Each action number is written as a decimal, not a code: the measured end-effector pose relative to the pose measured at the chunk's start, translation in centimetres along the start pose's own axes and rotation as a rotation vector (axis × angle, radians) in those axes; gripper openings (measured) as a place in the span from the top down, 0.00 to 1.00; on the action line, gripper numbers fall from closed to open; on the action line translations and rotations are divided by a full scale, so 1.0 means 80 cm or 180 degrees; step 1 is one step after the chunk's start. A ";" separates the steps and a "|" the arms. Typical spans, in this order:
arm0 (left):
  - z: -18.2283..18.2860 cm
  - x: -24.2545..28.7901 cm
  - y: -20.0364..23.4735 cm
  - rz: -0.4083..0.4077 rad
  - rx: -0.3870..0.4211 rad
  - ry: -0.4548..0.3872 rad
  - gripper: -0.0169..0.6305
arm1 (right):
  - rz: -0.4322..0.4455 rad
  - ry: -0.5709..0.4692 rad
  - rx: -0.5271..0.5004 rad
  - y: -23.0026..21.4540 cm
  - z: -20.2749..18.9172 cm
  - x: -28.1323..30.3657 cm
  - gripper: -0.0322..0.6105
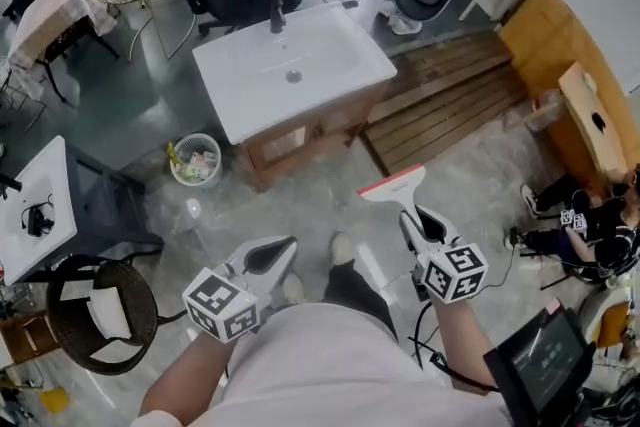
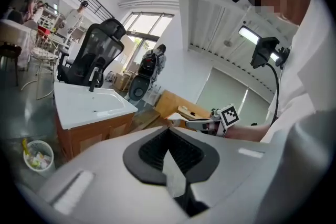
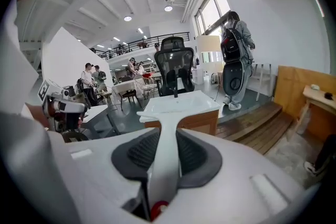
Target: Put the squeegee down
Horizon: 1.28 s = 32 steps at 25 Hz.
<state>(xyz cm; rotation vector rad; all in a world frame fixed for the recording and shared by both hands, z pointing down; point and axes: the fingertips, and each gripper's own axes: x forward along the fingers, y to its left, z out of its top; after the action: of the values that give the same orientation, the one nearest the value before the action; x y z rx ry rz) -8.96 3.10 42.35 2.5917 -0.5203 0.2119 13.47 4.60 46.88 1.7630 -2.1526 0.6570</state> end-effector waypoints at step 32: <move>0.226 0.263 0.296 0.1438 -0.0318 -0.0177 0.97 | 0.0473 0.0184 -0.0227 -0.329 0.266 0.626 0.79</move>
<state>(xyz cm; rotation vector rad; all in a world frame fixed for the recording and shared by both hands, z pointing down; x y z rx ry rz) 1.82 -31.73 41.87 2.3566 -1.1048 0.2548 29.82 -52.62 57.45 1.5407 -2.2541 0.6496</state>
